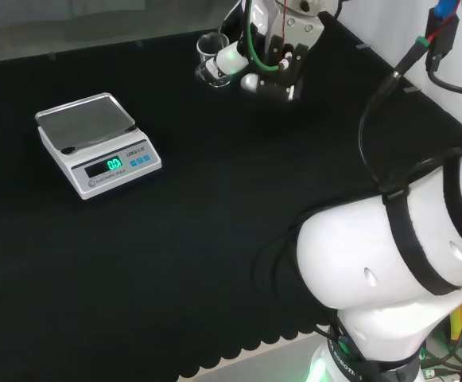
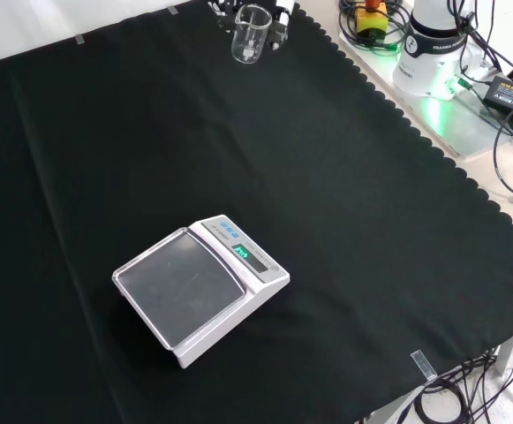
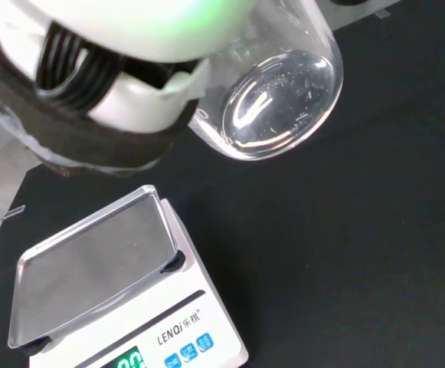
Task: Put the beaker on the electronic balance.
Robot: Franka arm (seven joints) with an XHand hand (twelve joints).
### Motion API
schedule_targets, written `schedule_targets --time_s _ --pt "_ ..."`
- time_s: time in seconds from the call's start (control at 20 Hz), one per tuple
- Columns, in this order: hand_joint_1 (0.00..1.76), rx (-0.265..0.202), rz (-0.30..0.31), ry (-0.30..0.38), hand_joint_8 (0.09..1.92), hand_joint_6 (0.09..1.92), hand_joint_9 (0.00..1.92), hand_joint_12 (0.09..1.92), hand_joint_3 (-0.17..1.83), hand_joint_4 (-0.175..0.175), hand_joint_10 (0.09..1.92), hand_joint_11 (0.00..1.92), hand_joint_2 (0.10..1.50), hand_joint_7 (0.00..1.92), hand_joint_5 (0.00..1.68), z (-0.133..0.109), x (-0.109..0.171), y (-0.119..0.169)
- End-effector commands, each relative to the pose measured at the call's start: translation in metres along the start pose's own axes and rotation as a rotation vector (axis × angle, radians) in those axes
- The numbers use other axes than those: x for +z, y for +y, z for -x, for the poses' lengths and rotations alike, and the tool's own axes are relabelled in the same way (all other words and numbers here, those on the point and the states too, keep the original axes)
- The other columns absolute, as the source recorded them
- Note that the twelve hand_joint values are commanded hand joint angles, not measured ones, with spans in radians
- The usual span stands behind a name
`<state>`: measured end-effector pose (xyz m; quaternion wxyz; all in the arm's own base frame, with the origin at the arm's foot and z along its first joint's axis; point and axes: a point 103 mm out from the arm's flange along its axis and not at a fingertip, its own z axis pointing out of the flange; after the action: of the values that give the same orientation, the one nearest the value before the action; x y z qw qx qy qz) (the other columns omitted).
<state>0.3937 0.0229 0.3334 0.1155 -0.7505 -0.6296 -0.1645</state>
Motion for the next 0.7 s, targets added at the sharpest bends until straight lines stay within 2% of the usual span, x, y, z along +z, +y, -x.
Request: schedule_targets --time_s 0.05,0.2,0.35,0.5,0.7 --pt "1.17 -0.022 -0.016 -0.027 0.21 0.48 1.5 1.27 0.84 0.175 0.34 0.75 0.5 1.7 1.43 -0.024 0.01 0.009" --pt "1.17 -0.038 -0.043 -0.027 0.21 0.48 1.5 1.27 0.85 0.175 0.34 0.75 0.5 1.7 1.43 -0.042 0.027 0.015" --pt "1.17 -0.055 -0.098 -0.077 0.2 0.48 1.5 1.27 0.85 0.175 0.33 0.75 0.5 1.7 1.43 -0.061 0.046 0.023" --pt "1.17 -0.095 -0.159 -0.097 0.2 0.49 1.5 1.27 0.85 0.175 0.33 0.75 0.5 1.71 1.43 -0.085 0.07 0.038" --pt "1.17 -0.162 -0.234 0.004 0.2 0.49 1.5 1.26 0.85 0.175 0.33 0.75 0.5 1.71 1.42 -0.119 0.094 0.067"
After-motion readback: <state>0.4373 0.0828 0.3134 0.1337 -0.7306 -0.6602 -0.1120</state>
